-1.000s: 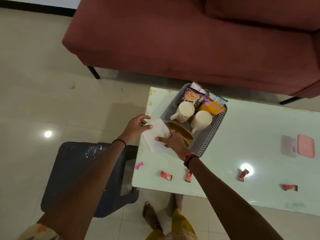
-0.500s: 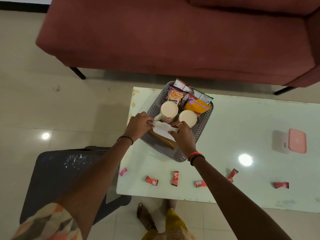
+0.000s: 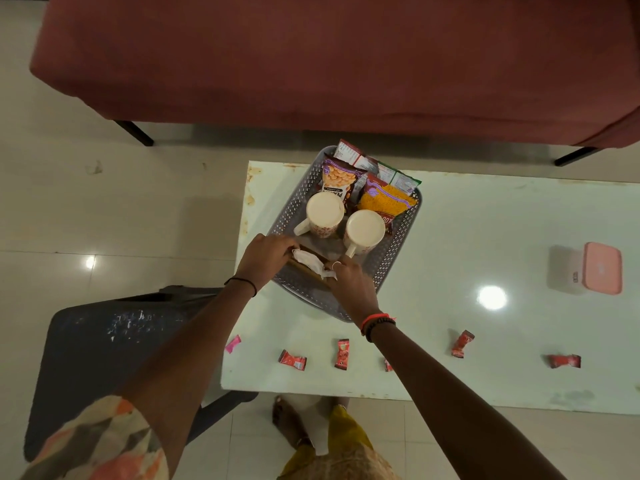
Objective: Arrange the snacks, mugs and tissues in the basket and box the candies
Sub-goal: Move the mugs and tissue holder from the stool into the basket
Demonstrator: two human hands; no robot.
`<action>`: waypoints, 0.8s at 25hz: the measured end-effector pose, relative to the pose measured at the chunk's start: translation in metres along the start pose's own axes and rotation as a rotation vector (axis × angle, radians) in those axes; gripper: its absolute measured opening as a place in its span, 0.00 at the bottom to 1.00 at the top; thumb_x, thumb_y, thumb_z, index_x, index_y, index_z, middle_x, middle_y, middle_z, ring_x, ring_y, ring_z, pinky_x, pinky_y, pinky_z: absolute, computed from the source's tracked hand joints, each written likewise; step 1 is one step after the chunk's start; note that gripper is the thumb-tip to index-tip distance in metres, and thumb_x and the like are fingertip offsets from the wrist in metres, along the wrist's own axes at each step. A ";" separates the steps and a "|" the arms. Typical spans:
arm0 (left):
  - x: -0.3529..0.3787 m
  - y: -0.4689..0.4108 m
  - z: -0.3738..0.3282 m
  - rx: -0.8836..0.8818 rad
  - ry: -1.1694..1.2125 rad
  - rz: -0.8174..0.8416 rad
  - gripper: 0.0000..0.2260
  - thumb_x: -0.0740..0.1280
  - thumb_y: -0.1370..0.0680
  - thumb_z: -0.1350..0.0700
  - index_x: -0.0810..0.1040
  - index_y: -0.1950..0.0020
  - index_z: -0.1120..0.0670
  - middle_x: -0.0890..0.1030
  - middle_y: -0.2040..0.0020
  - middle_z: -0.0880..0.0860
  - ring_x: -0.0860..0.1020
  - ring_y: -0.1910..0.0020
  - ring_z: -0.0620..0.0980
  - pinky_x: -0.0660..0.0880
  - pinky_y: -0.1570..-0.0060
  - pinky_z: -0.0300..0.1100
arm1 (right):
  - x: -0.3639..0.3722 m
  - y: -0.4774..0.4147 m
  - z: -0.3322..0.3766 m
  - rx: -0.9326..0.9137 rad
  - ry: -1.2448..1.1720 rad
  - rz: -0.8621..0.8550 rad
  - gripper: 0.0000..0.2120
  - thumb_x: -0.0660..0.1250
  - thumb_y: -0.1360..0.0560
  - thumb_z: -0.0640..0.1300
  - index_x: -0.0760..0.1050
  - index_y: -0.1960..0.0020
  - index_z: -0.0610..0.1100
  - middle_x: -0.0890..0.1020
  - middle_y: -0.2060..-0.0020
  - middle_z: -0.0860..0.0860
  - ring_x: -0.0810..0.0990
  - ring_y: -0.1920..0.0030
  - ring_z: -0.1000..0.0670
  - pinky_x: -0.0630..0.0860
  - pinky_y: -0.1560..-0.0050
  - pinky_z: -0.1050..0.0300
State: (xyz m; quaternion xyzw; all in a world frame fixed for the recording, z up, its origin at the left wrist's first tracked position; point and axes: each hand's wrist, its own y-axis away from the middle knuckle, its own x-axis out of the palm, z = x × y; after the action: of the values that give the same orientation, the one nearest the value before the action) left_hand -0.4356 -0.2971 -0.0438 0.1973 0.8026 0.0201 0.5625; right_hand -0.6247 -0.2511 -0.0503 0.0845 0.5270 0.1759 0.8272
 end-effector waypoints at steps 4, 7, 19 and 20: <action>0.006 -0.002 0.006 0.039 -0.119 0.071 0.12 0.59 0.20 0.56 0.77 0.41 0.51 0.79 0.43 0.52 0.78 0.47 0.53 0.70 0.47 0.46 | 0.003 -0.002 -0.003 -0.003 0.082 0.014 0.12 0.63 0.22 0.44 0.78 0.44 0.38 0.77 0.46 0.44 0.79 0.47 0.44 0.81 0.53 0.49; 0.008 -0.008 0.006 0.013 -0.150 0.036 0.11 0.60 0.21 0.56 0.79 0.43 0.50 0.78 0.44 0.52 0.77 0.46 0.53 0.70 0.48 0.46 | 0.002 -0.007 -0.002 0.007 0.084 -0.023 0.11 0.63 0.22 0.43 0.77 0.42 0.41 0.80 0.46 0.46 0.80 0.47 0.44 0.81 0.55 0.50; 0.013 0.010 -0.001 -0.169 -0.077 -0.043 0.14 0.60 0.23 0.63 0.76 0.40 0.53 0.75 0.43 0.57 0.76 0.48 0.58 0.72 0.50 0.50 | -0.013 0.001 -0.008 -0.003 -0.064 -0.001 0.16 0.63 0.24 0.50 0.78 0.43 0.42 0.80 0.48 0.47 0.81 0.53 0.44 0.81 0.57 0.49; 0.011 0.015 -0.002 -0.231 -0.016 -0.085 0.14 0.60 0.23 0.63 0.76 0.40 0.54 0.75 0.43 0.58 0.76 0.48 0.58 0.73 0.50 0.51 | -0.019 0.001 -0.009 -0.009 -0.072 -0.020 0.15 0.63 0.25 0.50 0.78 0.46 0.41 0.81 0.50 0.46 0.82 0.53 0.44 0.81 0.58 0.49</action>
State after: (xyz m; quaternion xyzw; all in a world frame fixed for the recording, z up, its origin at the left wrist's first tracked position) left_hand -0.4365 -0.2789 -0.0494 0.0970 0.7981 0.0868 0.5883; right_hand -0.6409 -0.2575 -0.0378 0.0818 0.4971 0.1670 0.8475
